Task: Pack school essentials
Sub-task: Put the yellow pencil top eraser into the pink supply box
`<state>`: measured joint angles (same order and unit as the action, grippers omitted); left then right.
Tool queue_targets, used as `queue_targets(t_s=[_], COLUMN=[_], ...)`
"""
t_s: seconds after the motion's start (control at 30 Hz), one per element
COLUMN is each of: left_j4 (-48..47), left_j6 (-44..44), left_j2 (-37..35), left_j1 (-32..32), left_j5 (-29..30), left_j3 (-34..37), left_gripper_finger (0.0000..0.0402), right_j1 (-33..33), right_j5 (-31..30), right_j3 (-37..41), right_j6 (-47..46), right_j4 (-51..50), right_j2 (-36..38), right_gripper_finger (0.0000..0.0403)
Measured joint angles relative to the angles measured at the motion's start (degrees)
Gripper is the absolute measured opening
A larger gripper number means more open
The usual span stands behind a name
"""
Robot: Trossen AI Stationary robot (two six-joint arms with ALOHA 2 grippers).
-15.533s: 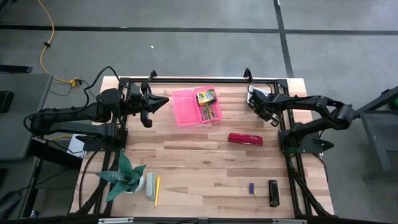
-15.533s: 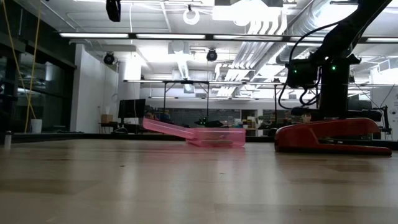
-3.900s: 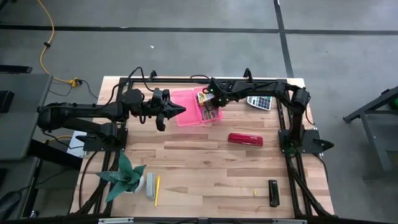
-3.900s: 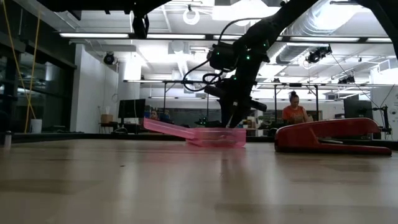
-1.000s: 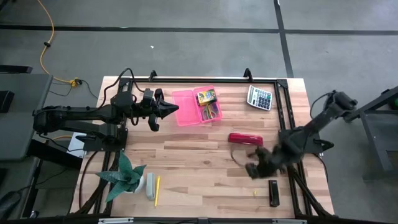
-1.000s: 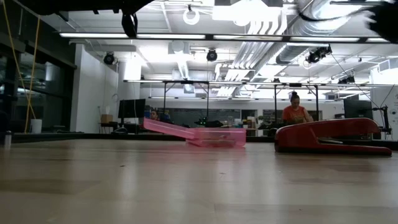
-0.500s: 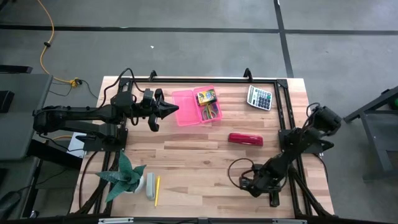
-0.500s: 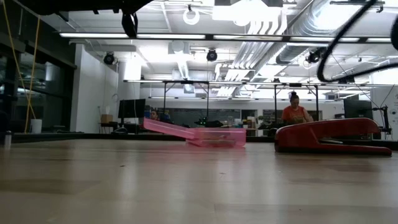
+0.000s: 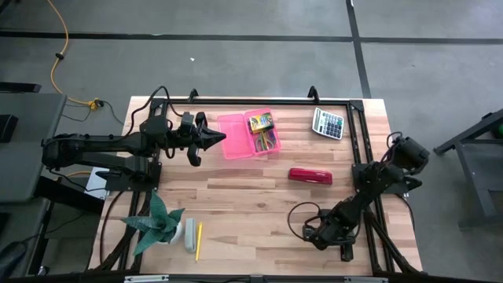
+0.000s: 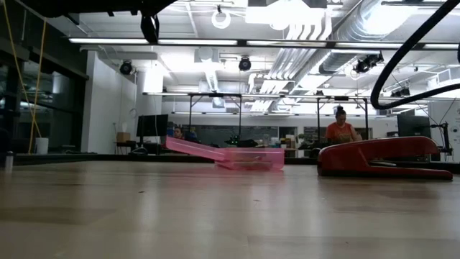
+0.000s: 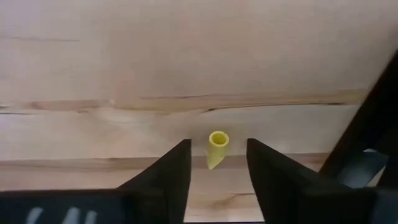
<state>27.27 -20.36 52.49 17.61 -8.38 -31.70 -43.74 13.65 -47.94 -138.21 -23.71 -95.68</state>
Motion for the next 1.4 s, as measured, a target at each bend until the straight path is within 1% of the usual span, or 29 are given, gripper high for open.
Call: queue_targets(t_s=[0.17, 0.3, 0.47, 0.53, 0.63, 0.73, 0.83, 0.93, 1.0, 1.07, 1.13, 1.17, 1.27, 1.33, 1.4], left_j4=[0.0, 0.0, 0.0, 0.0, 0.0, 0.0, 0.0, 0.0, 0.0, 0.0, -0.1, -0.1, -0.3, -0.5, -0.5], left_j6=[0.0, 0.0, 0.2, 0.2, 0.1, -0.3, -0.5, -0.9, -2.1, -3.6, -5.0, -5.5, -6.0, -6.0, -5.9], left_j2=[0.0, 0.0, 0.0, 0.0, 0.0, 0.0, 0.0, 0.0, 0.0, 0.0, 0.0, 0.0, 0.0, 0.0, 0.0], left_j1=[0.0, 0.0, 0.1, 0.4, 0.9, 1.4, 1.6, 1.6, 1.5, 1.5, 1.5, 1.5, 1.5, 1.5, 1.5], left_j5=[0.0, 0.0, 0.1, 0.1, 0.1, 0.1, 0.1, 0.1, 0.0, -0.6, -2.5, -3.2, -3.6, -3.4, -3.1], left_j3=[0.0, 0.0, 0.0, 0.0, 0.0, 0.0, 0.0, 0.0, 0.0, 0.0, 0.0, 0.0, 0.0, 0.0, 0.0], left_gripper_finger=[0.0, 0.0, 0.0, 0.0, 0.0, 0.0, 0.0, 0.0, 0.0, 0.0, 0.0, 0.0, 0.0, 0.0, 0.0], right_j1=[0.3, 0.3, 0.2, 0.1, 0.3, 0.9, 3.3, 8.0, 12.4, 17.8, 23.6, 26.6, 34.9, 39.7, 43.9], right_j5=[1.4, 1.8, 0.6, -1.3, -5.5, -12.0, -20.4, -27.8, -30.9, -31.9, -31.2, -29.9, -23.1, -17.6, -12.3], right_j3=[0.0, -0.2, -0.1, 0.0, 0.1, 0.1, 0.1, 0.1, 0.1, 0.1, 0.1, 0.1, 0.1, 0.1, 0.1], right_j6=[0.0, 0.0, 0.6, 1.7, 4.5, 10.4, 21.1, 35.7, 47.1, 60.9, 75.7, 83.6, 104.2, 113.4, 120.1], right_j4=[1.5, 2.0, 1.7, 0.3, -5.2, -10.5, -12.8, -12.6, -11.2, -8.1, -2.7, 0.8, 13.9, 22.4, 30.1], right_j2=[-1.3, -2.1, -1.5, -0.4, 3.0, 8.4, 14.9, 20.7, 23.6, 25.1, 25.7, 25.7, 25.0, 24.7, 24.7], right_gripper_finger=[0.0107, 0.0088, 0.0064, 0.005, 0.0025, 0.0006, 0.0008, 0.0007, 0.0004, 0.0003, 0.0003, 0.0002, 0.0001, 0.0001, 0.0001])
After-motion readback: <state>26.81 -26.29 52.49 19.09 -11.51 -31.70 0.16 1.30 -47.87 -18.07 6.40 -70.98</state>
